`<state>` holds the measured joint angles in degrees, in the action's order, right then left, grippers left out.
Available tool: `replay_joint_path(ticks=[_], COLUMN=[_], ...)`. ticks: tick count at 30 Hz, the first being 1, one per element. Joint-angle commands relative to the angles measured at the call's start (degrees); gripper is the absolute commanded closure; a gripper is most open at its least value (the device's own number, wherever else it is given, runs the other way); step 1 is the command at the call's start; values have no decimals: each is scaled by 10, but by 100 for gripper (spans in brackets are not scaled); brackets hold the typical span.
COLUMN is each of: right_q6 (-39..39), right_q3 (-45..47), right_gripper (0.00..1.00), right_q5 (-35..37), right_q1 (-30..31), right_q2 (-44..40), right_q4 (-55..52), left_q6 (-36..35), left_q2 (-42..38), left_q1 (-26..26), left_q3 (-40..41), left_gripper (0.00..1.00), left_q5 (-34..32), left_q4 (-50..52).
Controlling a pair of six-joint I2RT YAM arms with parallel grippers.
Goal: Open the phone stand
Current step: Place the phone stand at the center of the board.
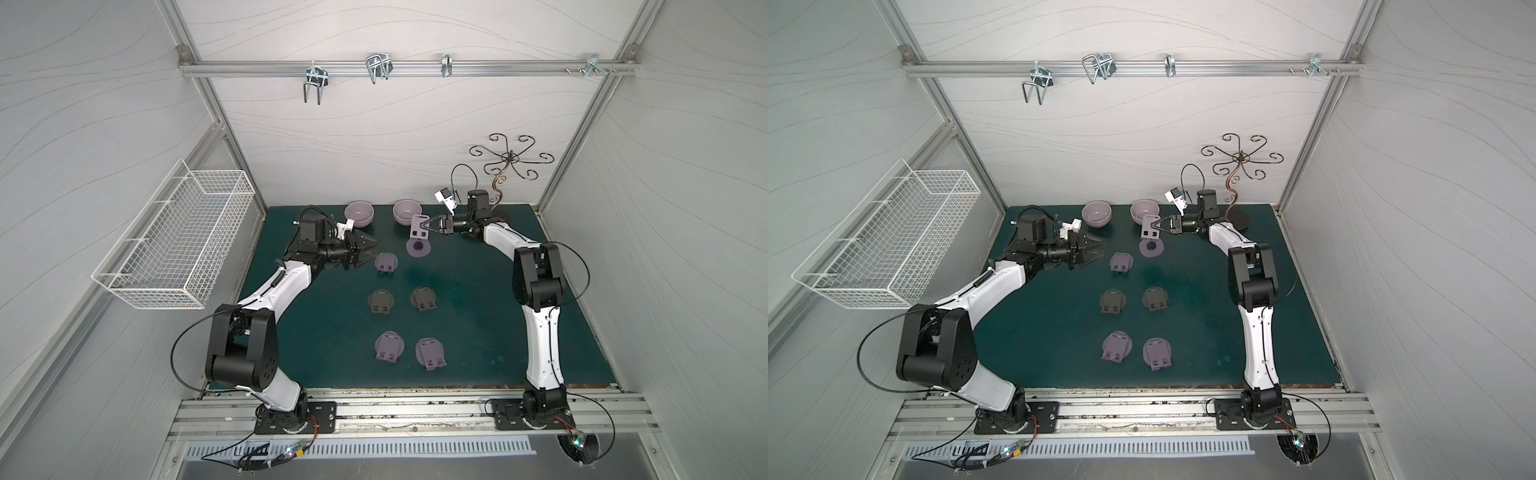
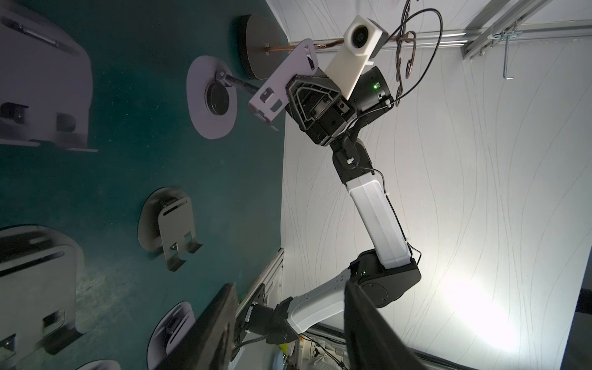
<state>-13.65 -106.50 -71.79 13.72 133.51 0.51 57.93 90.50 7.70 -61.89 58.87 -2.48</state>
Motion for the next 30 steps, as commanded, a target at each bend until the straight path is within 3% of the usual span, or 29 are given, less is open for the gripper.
replay_joint_path(ticks=[1, 4, 17, 27, 30], right_q6=[50, 97, 72, 94, 86], right_q3=[-45, -89, -97, -135, -136], right_gripper=[100, 100, 100, 100, 87], right_q5=[-23, -18, -10, 9, 11], right_q1=[-4, -6, -8, -11, -11], right_q2=[32, 63, 109, 132, 136], right_q4=[-80, -168, -125, -205, -201], left_q6=[19, 28, 28, 38, 38], left_q2=[26, 40, 49, 48, 42], left_q1=[0, 0, 1, 1, 1], left_q3=[-9, -13, -6, -8, -4], left_gripper=[44, 44, 44, 44, 43], left_q5=[8, 13, 19, 23, 25], left_q4=[-47, -63, -80, -91, -92])
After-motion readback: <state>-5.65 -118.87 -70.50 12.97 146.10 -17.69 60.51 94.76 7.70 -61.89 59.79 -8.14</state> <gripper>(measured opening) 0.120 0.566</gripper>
